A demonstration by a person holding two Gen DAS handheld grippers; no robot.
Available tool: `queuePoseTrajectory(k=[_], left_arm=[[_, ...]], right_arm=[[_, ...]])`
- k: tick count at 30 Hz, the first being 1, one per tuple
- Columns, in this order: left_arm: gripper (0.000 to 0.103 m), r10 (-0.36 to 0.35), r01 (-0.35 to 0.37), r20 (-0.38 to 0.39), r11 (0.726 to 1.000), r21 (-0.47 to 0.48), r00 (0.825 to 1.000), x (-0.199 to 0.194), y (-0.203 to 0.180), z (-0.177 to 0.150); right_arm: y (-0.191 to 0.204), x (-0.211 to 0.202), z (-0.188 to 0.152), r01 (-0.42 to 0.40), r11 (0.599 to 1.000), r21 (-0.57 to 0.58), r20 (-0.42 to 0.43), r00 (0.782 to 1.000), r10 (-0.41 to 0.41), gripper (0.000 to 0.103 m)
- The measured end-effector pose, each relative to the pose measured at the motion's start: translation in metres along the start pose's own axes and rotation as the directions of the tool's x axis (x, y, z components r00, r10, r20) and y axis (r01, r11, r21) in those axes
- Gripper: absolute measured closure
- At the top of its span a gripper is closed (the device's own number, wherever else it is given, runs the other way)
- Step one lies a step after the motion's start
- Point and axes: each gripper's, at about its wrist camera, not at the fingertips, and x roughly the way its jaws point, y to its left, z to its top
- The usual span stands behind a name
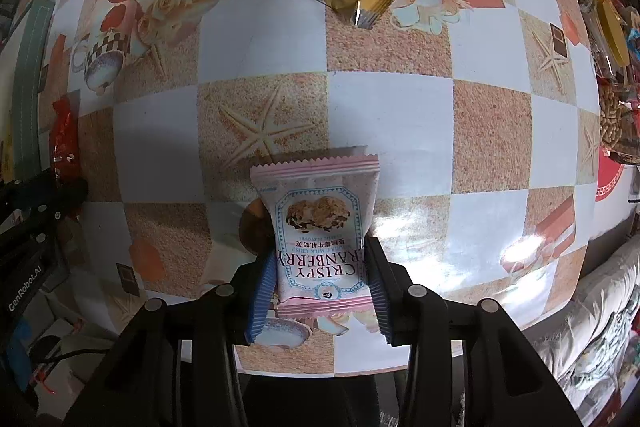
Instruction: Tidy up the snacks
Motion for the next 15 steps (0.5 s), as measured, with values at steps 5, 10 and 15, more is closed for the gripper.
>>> queuePoseTrajectory(k=[5,10,15], left_arm=[[0.070,0.002,-0.002,-0.003,1.000,0.000,1.000,0.0000,-0.0002,0.0008],[0.066,0.004,-0.004,-0.007,1.000,-0.005,1.000,0.0003,0.0012,0.0031],[0.061,0.013,-0.013,-0.010,1.000,-0.017,1.000,0.0009,0.0023,0.0031]], right_arm=[[-0.0004,-0.0022,0.0025,0.001,1.000,-0.005,-0.002,1.000,-0.001,0.059],[-0.0038,-0.0010,0.0027,-0.006,1.000,0.001,-0.004,1.000,0.006,0.059],[-0.0084,-0.0056,0.0032,0.010,1.000,0.005,0.024,1.000,-0.010,0.028]])
